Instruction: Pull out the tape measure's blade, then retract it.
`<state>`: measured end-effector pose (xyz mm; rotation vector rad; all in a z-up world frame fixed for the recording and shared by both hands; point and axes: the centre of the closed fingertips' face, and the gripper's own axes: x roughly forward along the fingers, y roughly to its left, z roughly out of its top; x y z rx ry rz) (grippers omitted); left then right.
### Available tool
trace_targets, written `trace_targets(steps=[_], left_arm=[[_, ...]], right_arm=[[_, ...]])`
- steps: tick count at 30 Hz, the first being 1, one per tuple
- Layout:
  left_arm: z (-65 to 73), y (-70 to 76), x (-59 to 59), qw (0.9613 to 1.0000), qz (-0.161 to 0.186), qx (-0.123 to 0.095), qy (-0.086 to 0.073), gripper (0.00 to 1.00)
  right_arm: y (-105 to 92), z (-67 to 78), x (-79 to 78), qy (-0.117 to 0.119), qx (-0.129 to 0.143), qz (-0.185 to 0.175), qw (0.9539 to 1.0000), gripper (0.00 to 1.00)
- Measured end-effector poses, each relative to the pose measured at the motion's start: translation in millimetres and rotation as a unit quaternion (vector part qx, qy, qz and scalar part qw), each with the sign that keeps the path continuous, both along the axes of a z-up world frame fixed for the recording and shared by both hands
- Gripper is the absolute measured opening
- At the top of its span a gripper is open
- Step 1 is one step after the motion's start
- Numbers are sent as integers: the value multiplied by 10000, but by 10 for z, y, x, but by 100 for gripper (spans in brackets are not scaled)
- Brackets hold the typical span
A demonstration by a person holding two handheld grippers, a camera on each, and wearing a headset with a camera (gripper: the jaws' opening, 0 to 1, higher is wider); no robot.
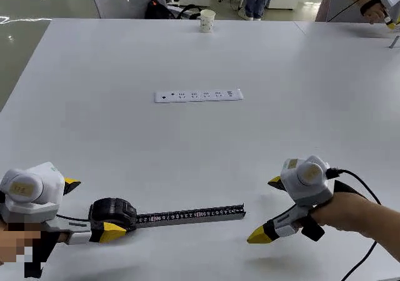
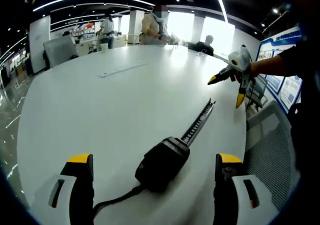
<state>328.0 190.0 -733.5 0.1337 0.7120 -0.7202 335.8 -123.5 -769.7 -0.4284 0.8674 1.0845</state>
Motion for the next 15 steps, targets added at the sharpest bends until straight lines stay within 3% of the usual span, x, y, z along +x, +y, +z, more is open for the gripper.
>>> trace_targets(steps=[1, 9, 15], left_arm=[[9, 14, -15, 9999, 83, -81, -6, 99], [-37, 139, -256, 9997, 191, -118, -60, 99], [-60, 278, -356, 9994, 305, -58, -144, 99]], right_arm=[[-42, 13, -6, -39, 5, -63, 10000, 99], [-349, 141, -21, -329, 255, -659, 9970, 99], [-546, 219, -148, -557, 378, -773, 9947, 99]])
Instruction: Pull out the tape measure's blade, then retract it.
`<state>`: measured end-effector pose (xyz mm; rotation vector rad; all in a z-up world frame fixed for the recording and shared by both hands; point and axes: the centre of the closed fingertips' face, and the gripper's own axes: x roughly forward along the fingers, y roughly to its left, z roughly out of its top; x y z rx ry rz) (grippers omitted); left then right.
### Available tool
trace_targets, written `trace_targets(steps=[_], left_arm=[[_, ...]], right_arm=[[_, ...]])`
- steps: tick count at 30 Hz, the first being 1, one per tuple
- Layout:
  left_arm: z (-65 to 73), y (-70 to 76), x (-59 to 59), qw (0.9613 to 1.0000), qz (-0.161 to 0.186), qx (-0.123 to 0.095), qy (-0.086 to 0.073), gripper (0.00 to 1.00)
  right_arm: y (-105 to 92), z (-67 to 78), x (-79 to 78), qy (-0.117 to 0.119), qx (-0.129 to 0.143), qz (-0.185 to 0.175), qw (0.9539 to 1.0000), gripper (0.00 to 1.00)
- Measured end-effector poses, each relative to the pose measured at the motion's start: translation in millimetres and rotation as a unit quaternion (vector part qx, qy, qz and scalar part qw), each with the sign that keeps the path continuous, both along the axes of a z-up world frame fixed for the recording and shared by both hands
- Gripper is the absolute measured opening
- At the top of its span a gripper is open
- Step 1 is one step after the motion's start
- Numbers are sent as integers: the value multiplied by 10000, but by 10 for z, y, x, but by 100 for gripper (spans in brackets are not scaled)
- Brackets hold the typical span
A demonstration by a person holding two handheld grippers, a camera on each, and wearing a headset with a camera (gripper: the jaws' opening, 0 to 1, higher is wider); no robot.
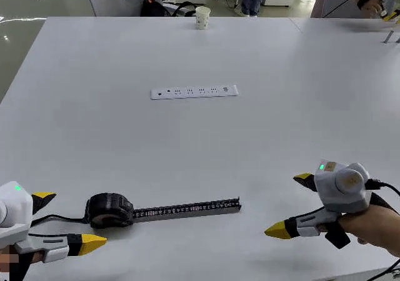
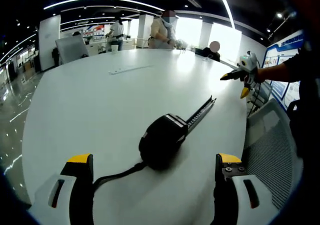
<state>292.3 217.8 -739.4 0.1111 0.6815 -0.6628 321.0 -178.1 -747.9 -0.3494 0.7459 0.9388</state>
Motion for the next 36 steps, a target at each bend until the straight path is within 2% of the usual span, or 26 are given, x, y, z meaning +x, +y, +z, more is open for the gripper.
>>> trace_targets(steps=[1, 2, 4, 7, 9, 13, 14, 16, 20, 25, 29, 32, 34, 36], left_arm=[[-7, 25, -23, 10000, -11, 54, -26, 99], [-13, 39, -51, 10000, -25, 94, -5, 99], [-2, 68, -92, 9999, -23, 111, -70, 99], [1, 107, -154, 9999, 21, 76, -66, 99], [13, 142, -182, 9998, 69, 100, -143, 99], [71, 200, -213, 9995, 239, -9, -228, 99], [89, 222, -212, 9991, 294, -1, -303, 99], [90, 238, -229, 9990, 317, 31, -315, 99], [77, 233, -269, 9991, 345, 0, -242, 99], [70, 203, -340, 9990, 398, -13, -207, 99], [30, 179, -390, 9995, 278, 38, -167, 99], [29, 196, -385, 9994, 334, -9, -122, 99], [40, 205, -381, 9993, 366, -22, -121, 99], [50, 206, -380, 9992, 386, -32, -135, 99]], right_arm=[[-49, 3, -1, -185, -124, 56, 9997, 99], [-74, 5, -30, -188, -137, 46, 9997, 99], [-86, 61, -69, -218, 81, -22, 9997, 99], [-163, 81, -114, -333, 78, -62, 9994, 99], [-201, 108, -153, -436, 169, -93, 9989, 99], [-282, 64, -276, -409, 169, -124, 9989, 99], [-306, 43, -312, -367, 153, -136, 9991, 99], [-358, 18, -345, -269, 155, -240, 9992, 99], [-417, 20, -359, -186, 220, -419, 9987, 99], [-462, 29, -424, -191, 177, -387, 9989, 99], [-495, 40, -440, -202, 155, -414, 9988, 99], [-533, 20, -461, -232, 23, -344, 9991, 99], [-601, -37, -453, -277, -233, -274, 9990, 99], [-608, -29, -440, -286, -220, -287, 9989, 99]])
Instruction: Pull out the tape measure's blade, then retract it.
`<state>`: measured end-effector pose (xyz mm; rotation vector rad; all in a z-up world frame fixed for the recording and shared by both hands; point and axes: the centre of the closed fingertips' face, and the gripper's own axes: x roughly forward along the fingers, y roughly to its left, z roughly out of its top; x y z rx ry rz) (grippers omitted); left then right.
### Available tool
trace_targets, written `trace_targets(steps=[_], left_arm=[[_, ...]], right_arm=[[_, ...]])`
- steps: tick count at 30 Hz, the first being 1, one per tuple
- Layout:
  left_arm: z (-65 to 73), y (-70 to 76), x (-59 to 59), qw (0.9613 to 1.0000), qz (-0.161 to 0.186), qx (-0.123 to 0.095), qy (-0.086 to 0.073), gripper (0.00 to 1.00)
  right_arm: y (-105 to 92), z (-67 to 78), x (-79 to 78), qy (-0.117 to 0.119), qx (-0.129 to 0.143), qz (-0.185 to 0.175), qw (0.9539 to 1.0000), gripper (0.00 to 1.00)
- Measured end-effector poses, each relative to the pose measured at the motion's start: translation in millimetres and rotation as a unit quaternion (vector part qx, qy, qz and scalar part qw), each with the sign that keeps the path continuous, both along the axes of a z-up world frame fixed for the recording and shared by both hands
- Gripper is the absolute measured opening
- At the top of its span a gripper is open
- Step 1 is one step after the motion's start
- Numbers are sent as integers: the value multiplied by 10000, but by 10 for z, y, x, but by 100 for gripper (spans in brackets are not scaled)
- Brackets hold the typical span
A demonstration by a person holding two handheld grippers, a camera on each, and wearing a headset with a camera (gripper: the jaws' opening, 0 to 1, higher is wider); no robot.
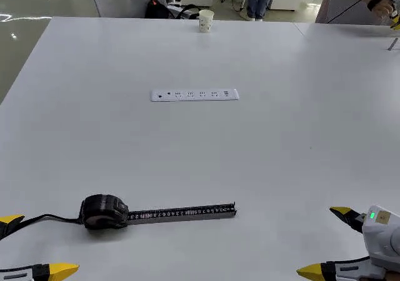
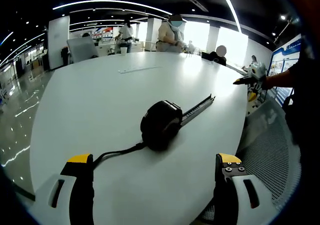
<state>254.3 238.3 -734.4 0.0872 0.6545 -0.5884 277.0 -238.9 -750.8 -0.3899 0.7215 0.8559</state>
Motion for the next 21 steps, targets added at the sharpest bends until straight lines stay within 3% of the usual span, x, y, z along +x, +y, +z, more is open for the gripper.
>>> trace_targets(steps=[9, 11, 18, 19, 20, 21], left_arm=[[-1, 31, -16, 10000, 74, 36, -20, 99], [-27, 36, -33, 9999, 117, 73, 55, 99], [-44, -37, -34, 9998, 140, 66, 144, 99], [-44, -47, -26, 9998, 140, 70, 137, 99], [-31, -42, 25, 9996, 238, 131, -3, 99], [-13, -66, 32, 9997, 223, 100, -35, 99]], right_arm=[[38, 25, 20, 44, 20, 19, 10000, 99], [61, 16, -13, 190, 70, 15, 9998, 99], [92, 8, -4, 264, -91, 222, 9994, 99], [95, 13, 7, 261, -106, 233, 9993, 99], [98, 19, 25, 266, -134, 253, 9992, 99], [102, 23, 29, 279, -144, 291, 9991, 99]])
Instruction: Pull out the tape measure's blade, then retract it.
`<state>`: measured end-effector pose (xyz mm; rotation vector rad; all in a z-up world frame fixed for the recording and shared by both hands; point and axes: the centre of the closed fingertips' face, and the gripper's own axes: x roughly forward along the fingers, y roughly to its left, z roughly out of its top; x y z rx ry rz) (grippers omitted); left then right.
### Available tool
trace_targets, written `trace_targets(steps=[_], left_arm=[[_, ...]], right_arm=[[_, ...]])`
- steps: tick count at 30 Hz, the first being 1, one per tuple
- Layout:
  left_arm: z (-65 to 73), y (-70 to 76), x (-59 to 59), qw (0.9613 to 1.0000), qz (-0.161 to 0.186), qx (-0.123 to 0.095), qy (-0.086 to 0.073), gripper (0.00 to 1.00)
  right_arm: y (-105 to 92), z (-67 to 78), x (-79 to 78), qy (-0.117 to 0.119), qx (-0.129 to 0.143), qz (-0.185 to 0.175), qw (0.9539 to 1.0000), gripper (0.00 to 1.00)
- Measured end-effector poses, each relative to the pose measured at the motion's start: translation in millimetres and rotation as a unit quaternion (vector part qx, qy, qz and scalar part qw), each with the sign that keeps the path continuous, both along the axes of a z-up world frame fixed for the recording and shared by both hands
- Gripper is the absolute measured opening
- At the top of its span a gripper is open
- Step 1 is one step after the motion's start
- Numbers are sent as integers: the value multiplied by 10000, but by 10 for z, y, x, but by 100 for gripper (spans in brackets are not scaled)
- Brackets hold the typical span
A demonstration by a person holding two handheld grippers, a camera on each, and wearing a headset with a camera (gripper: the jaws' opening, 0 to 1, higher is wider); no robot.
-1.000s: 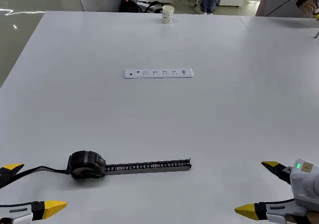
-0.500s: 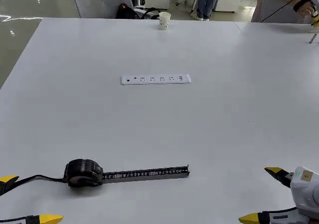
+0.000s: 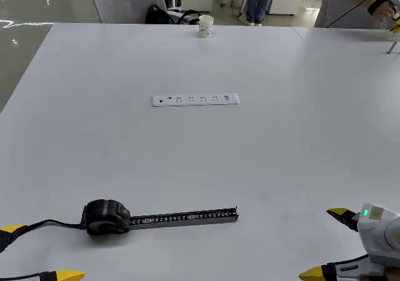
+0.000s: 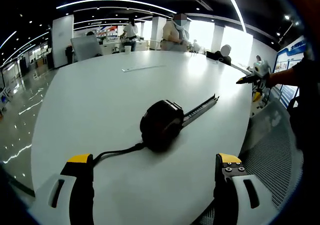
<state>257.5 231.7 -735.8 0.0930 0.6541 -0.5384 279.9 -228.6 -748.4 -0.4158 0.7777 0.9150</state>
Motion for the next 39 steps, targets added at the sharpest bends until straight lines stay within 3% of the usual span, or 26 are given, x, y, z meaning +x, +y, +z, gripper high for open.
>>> trace_targets(steps=[3, 5, 9, 17, 24, 29, 33, 39], left_arm=[[18, -62, 10, 10000, -26, -22, 37, 99], [13, -97, 29, 10000, -31, 60, 23, 99], [7, -200, 48, 9999, -84, 23, 58, 99], [-11, -380, 89, 9998, -159, -4, 112, 99], [15, -462, 211, 9999, 69, -89, 25, 99], [-6, -457, 294, 9996, 281, -14, 54, 99], [17, -504, 365, 9994, 348, -44, -8, 99], [21, -629, 434, 9991, 428, -78, 29, 99]], right_arm=[[32, 13, 17, -165, -117, 399, 9990, 99], [38, -11, 7, -16, -247, 426, 9988, 99], [100, 1, 59, 102, -182, 548, 9983, 99], [245, 62, 208, 113, -251, 838, 9961, 99], [401, 136, 359, 4, -354, 1132, 9929, 99], [499, 138, 436, 12, -463, 1329, 9900, 99], [594, 136, 493, 40, -486, 1433, 9885, 99], [730, 114, 555, 95, -620, 1684, 9837, 99]])
